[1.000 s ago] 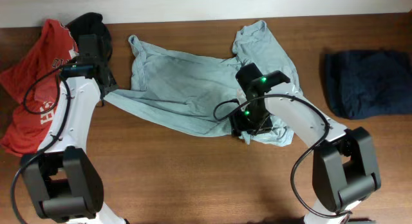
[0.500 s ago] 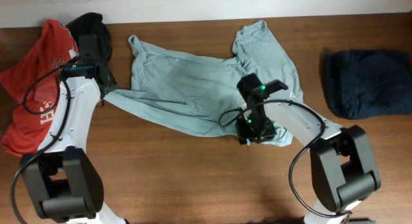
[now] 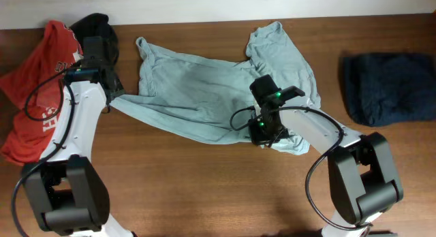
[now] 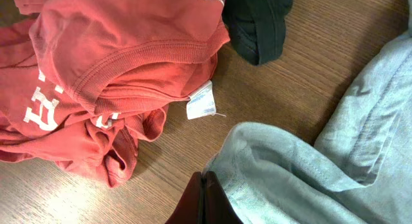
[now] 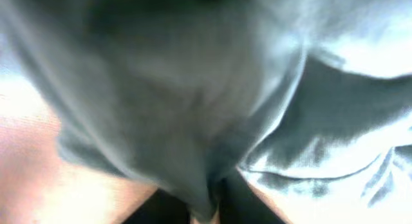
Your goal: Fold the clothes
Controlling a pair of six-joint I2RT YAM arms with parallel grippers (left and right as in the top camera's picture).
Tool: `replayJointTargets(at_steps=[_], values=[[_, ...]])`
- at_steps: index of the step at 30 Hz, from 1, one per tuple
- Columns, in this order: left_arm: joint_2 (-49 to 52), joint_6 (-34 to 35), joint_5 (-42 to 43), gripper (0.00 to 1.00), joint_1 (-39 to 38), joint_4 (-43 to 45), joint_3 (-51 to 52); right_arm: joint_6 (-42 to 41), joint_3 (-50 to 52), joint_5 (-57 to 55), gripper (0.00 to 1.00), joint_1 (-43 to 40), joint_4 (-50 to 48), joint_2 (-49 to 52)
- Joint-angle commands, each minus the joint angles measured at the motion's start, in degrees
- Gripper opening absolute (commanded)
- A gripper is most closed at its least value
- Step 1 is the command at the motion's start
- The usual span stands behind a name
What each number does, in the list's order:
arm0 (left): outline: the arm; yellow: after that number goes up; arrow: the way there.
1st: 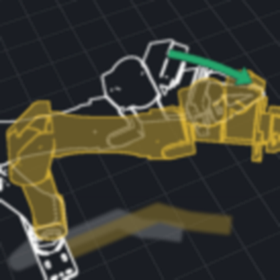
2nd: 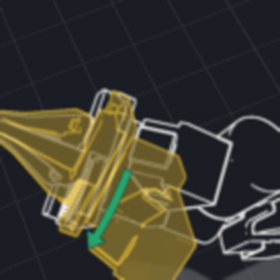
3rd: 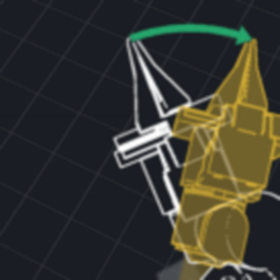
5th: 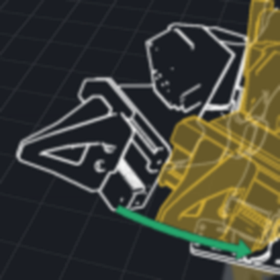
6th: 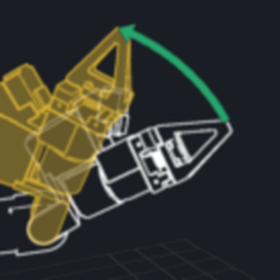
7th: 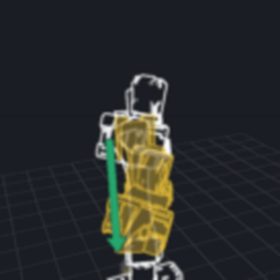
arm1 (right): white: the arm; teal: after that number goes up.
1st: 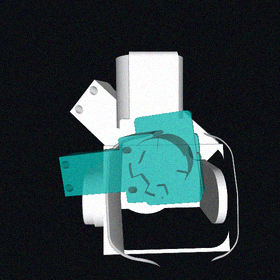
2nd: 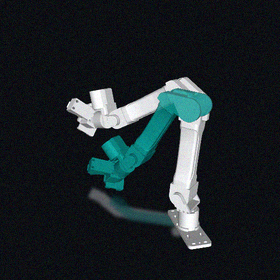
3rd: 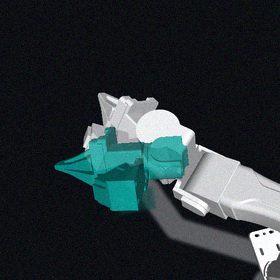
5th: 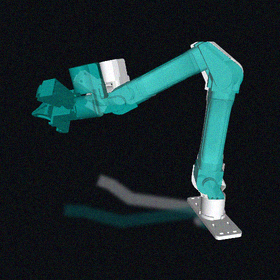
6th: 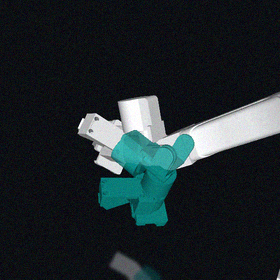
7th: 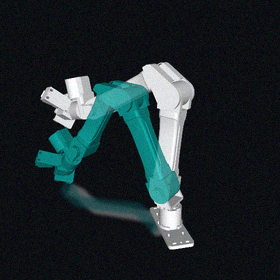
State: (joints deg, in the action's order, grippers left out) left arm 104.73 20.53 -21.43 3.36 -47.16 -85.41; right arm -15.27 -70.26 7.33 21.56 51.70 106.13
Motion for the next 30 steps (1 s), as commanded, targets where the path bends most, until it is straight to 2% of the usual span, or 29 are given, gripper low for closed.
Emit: replayJointTargets(at_steps=[1, 5, 16, 21, 30], values=[[0.37, -0.87, -0.44, 0.01, 0.02, 0.00, -1.07, -1.97, 0.26, -1.90, 0.04, -0.24, -0.09, -0.46], [0.13, -0.92, -0.44, 0.01, 0.02, 0.57, -1.57, -3.93, -1.42, -2.05, 0.04, -0.48, 3.39, -3.17], [-9.18, -2.23, -0.87, 0.01, 0.09, -3.30, -6.16, -4.76, -13.25, -2.60, 0.04, -7.65, 25.64, -20.90], [-14.21, -2.25, -0.92, 0.01, 0.09, -4.42, -6.16, -4.74, -13.77, -1.14, 0.04, -10.69, 31.12, -27.78], [-20.22, -2.23, -3.89, 0.01, 0.09, -8.09, -6.16, -4.74, -13.77, -1.14, 0.04, -11.23, 37.59, -33.51]])
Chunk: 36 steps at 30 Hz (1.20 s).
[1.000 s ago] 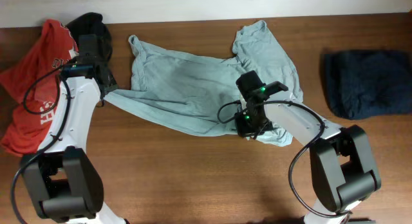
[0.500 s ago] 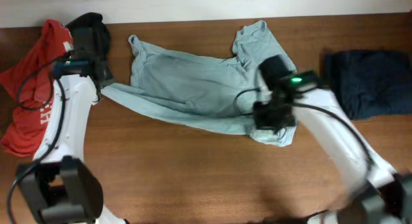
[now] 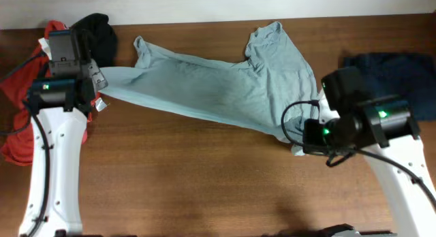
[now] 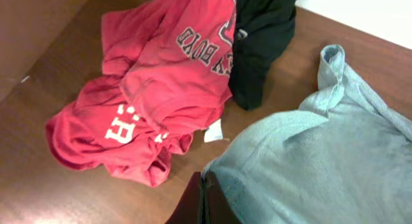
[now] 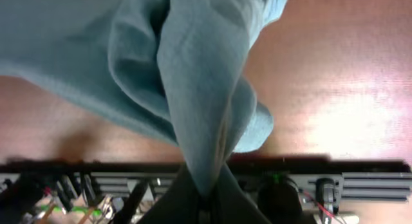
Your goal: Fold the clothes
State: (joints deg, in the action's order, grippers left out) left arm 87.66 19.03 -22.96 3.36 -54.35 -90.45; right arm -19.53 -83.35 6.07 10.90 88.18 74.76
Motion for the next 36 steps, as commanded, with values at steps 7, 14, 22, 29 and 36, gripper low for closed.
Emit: replayJointTargets(at_steps=[7, 14, 22, 29, 36], values=[[-9.11, -0.61, -2.36, 0.01, 0.09, -6.12, -1.11, -0.50, -3.26, 1.03, 0.04, -0.57, 7.06, -6.40], [-14.14, 3.04, -2.36, 0.01, 0.09, -14.21, -1.11, -0.26, -4.90, 3.89, 0.06, -0.48, 9.16, -9.11], [-16.44, 3.78, -2.34, 0.01, 0.09, -17.33, -0.96, -0.28, -4.66, 1.25, 0.07, -0.48, 9.14, -7.45], [-12.61, 4.55, -2.34, 0.01, 0.09, -15.10, 3.02, -0.28, -4.61, -1.01, 0.04, -0.48, 7.50, -3.52], [-6.29, 4.57, -2.34, 0.01, 0.09, -11.74, 5.55, -0.26, -2.60, -2.27, 0.04, -0.48, 4.66, 1.79]])
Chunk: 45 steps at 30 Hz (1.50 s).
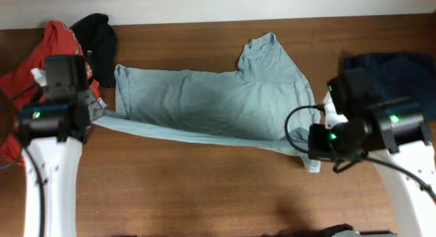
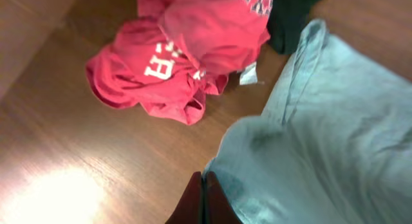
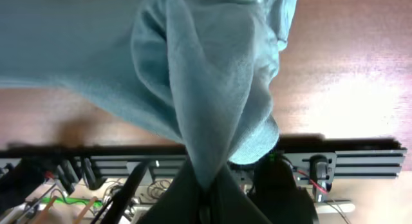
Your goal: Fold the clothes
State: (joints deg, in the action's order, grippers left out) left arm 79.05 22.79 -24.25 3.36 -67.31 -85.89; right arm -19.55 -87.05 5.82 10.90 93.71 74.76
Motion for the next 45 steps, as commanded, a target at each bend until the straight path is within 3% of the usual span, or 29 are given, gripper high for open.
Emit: replayJointTargets(at_steps=[1, 12, 24, 45], values=[[3.21, 0.79, -1.07, 0.01, 0.09, 1.81, 1.05, -0.24, 2.05, -2.03, 0.04, -0.48, -1.79, 2.56], [12.15, 0.76, -1.22, 0.01, 0.09, 4.94, 1.11, 2.80, 9.25, -2.08, 0.04, -1.27, -10.78, 9.27], [18.82, 0.79, -1.27, 0.01, 0.09, 9.18, 1.49, 7.65, 11.85, -1.92, 0.04, -10.47, -17.55, 13.44], [28.46, 0.79, -1.25, 0.01, 0.07, 13.79, 1.49, 11.87, 11.89, -1.57, 0.04, -10.54, -24.37, 24.79]])
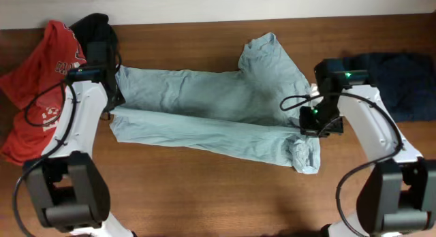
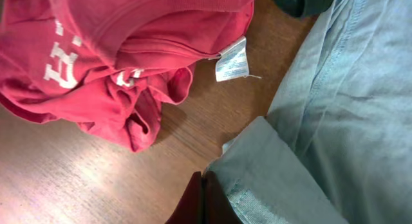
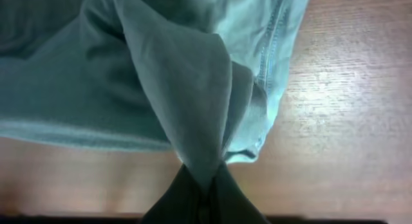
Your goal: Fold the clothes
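Note:
A light grey-green shirt (image 1: pixel 218 111) lies spread across the table's middle, its near edge folded over onto itself as a long band. My left gripper (image 1: pixel 112 104) is shut on the shirt's left corner (image 2: pixel 257 179), low at the table. My right gripper (image 1: pixel 315 124) is shut on a bunched fold (image 3: pixel 193 121) of the shirt at its right end, with a crumpled sleeve (image 1: pixel 303 155) hanging below it.
A red printed shirt (image 1: pixel 41 87) and a black garment (image 1: pixel 95 29) lie at the far left, close by the left arm. A dark blue folded garment (image 1: pixel 398 80) rests at the right edge. Bare wood table (image 1: pixel 204 196) fills the front.
Both grippers have moved toward the far side and come down, carrying the shirt's near edge with them. That edge now lies folded over the shirt's body as a band.
Both grippers were shut on the shirt's near corners, low at the table. Then the arms stood higher and wider apart, the shirt stretched between them. After that the shirt hung flatter and pulled nearer. Now its near edge is laid over its body.

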Controlling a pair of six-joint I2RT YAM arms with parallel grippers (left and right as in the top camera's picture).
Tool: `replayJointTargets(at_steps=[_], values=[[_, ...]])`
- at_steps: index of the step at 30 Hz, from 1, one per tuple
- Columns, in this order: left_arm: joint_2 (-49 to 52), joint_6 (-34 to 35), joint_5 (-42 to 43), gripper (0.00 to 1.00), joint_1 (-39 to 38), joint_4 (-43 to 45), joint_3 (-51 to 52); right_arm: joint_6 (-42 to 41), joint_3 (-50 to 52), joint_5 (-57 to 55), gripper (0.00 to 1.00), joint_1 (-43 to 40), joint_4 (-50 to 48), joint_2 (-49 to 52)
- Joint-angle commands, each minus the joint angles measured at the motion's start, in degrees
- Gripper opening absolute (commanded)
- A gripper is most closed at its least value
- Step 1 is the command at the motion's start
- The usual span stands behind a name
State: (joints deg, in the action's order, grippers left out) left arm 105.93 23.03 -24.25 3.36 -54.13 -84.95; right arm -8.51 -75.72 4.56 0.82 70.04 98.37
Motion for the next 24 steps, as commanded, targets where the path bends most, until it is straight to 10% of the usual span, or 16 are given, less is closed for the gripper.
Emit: replayJointTargets(at_steps=[1, 11, 17, 24], values=[[1.86, 0.55, -1.22, 0.01, 0.09, 0.79, 0.55, 0.81, 0.57, -0.31, 0.04, -0.46, -1.11, 1.42], [3.26, 0.52, -1.05, 0.01, 0.07, 1.66, 0.55, 0.83, 0.57, -0.31, 0.06, -0.46, -3.65, 1.77], [3.26, 0.52, -1.05, 0.57, 0.07, 1.92, 0.55, 0.83, 0.57, -0.33, 0.32, -0.46, -3.69, 1.77], [3.26, 0.52, -0.90, 0.69, 0.07, 3.50, 0.52, 0.81, 0.55, -0.31, 0.59, -0.46, -4.07, 1.77]])
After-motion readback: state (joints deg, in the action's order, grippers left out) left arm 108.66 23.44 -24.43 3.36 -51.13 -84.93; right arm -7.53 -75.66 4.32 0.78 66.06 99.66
